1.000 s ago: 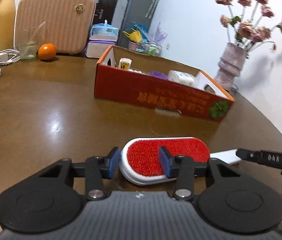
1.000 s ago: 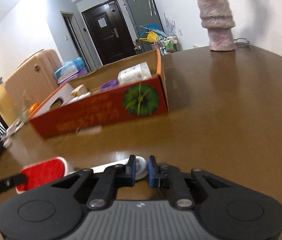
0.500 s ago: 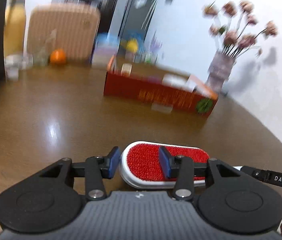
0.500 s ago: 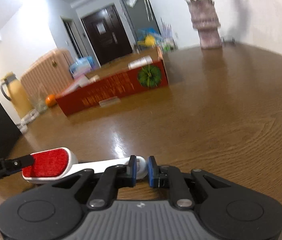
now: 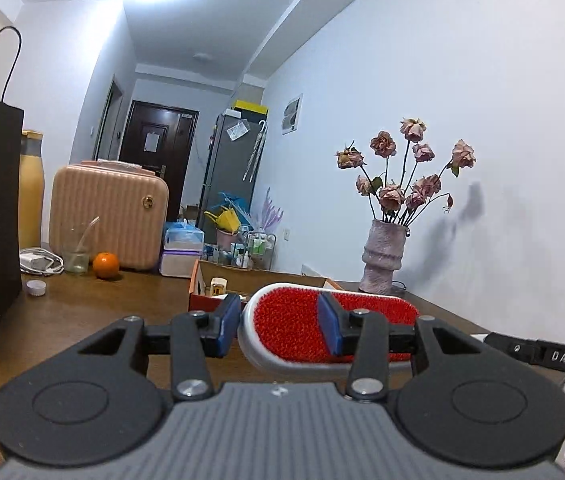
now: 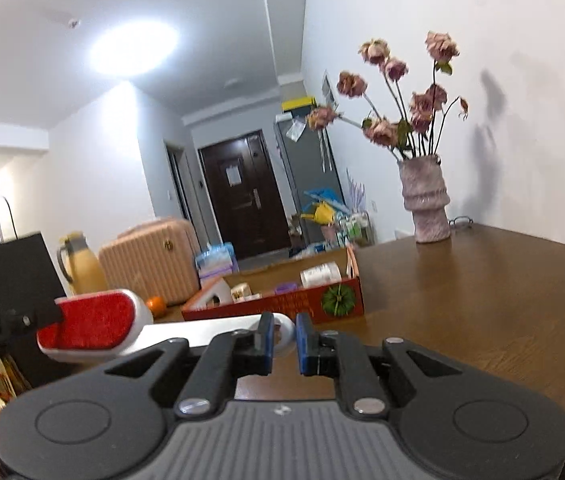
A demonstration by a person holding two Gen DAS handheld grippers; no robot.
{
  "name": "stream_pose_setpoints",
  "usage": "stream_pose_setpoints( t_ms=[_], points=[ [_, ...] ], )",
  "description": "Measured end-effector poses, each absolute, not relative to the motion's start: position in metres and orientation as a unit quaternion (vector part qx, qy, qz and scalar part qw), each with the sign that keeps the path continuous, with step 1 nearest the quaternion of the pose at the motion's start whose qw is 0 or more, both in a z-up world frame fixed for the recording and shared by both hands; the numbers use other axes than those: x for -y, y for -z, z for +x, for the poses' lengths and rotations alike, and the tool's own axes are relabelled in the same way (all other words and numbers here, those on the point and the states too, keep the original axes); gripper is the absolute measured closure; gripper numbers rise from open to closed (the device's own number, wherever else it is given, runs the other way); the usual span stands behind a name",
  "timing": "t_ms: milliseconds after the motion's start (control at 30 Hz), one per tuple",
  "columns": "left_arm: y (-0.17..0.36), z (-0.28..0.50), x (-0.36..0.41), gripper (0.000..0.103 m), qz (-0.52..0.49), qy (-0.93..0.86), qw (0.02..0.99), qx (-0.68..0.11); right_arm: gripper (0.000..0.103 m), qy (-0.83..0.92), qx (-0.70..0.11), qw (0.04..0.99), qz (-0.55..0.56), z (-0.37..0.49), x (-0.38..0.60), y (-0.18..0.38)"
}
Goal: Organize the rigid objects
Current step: 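Carry the lint brush into the box and open both grippers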
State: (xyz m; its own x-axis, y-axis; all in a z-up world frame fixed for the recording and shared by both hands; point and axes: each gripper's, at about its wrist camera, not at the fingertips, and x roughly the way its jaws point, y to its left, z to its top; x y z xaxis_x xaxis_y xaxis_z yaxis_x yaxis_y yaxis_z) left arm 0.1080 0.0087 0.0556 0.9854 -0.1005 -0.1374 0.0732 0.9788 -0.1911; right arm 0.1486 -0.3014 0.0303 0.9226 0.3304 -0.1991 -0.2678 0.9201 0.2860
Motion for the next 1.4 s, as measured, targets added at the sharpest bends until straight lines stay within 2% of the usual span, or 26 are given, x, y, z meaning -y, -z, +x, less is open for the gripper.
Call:
stream_pose_setpoints(
  t_ms=[133,300,433,567,733,900,1133,1233,1400],
  points=[
    [-0.071,0.14,-0.015,0.06,-0.108,0.063,0.989,-0.074,0.091,-0.15,-0.11,0.974,0.131,0.181,0.307,-0.049],
    [-0.113,0.224,-0.032,0.06,-0.117,0.098,0.984,-0.086,0.091,-0.151,-0.1,0.975,0.129,0.256,0.303,-0.085],
    [-0.13,0.305,-0.041,0.061,-0.112,0.087,0.984,-0.109,0.091,-0.16,-0.142,0.965,0.151,0.345,0.296,-0.098],
    [-0.119,0.393,-0.055,0.061,-0.131,0.077,0.973,-0.172,0.091,-0.159,-0.192,0.958,0.138,0.429,0.282,-0.089],
    [-0.078,0.473,-0.065,0.061,-0.144,0.06,0.955,-0.251,0.091,-0.171,-0.279,0.933,0.153,0.512,0.282,-0.059],
    [-0.026,0.51,-0.076,0.061,-0.177,0.057,0.929,-0.32,0.091,-0.168,-0.358,0.907,0.145,0.554,0.28,-0.026],
    [0.02,0.544,-0.067,0.061,-0.163,0.064,0.9,-0.4,0.09,-0.146,-0.386,0.907,0.082,0.57,0.265,-0.002],
    [0.025,0.541,-0.061,0.063,-0.148,0.084,0.899,-0.404,0.089,-0.153,-0.393,0.904,0.073,0.567,0.258,0.003],
    [0.009,0.531,-0.059,0.056,-0.126,0.059,0.907,-0.397,0.088,-0.154,-0.408,0.898,0.053,0.565,0.247,0.003]
  ],
)
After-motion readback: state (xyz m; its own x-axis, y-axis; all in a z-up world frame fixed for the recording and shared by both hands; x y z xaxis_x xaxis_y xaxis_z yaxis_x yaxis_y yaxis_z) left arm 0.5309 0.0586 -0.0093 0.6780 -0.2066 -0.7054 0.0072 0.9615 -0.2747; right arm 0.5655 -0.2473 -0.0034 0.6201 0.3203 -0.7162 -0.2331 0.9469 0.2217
